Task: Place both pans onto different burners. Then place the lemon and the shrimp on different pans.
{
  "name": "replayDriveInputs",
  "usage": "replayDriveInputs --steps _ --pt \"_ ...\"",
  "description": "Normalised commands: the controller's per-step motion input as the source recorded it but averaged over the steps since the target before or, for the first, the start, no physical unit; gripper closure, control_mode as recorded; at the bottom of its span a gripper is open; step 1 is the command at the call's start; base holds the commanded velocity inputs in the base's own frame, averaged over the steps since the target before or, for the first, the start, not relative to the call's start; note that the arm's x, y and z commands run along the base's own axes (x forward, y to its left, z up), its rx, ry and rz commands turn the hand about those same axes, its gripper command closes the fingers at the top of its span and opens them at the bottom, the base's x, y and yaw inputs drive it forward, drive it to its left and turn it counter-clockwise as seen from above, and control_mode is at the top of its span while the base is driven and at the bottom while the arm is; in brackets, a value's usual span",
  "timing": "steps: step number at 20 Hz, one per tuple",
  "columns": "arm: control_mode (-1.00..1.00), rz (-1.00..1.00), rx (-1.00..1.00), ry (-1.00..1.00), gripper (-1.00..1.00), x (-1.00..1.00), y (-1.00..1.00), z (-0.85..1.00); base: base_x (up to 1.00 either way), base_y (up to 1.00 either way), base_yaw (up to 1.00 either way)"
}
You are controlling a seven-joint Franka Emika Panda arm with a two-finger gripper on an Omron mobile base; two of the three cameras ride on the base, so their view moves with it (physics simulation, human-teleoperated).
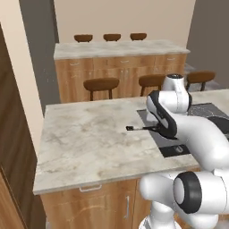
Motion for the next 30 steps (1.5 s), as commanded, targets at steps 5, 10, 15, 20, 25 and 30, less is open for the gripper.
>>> replayDriveInputs --steps 5,10,15,20,25,30 --pt "1.00 0.00 0.00 0.00 -1.00 0.00 0.00 0.00 -0.01 -1.00 0.00" --pt "1.00 0.00 0.00 0.00 -1.00 0.00 0.00 0.00 0.00 -0.98 0.00" --pt "1.00 0.00 0.00 0.00 -1.00 0.00 0.00 0.00 0.00 -0.95 0.00" --pt "1.00 0.00 0.00 0.00 -1.00 0.00 0.00 0.00 0.00 -0.85 0.00" --pt "1.00 0.00 0.00 0.00 -1.00 0.00 0.00 0.00 0.07 -0.65 0.00" --pt "1.00 0.00 0.00 0.00 -1.00 0.00 0.00 0.00 0.48 -0.27 0.00"
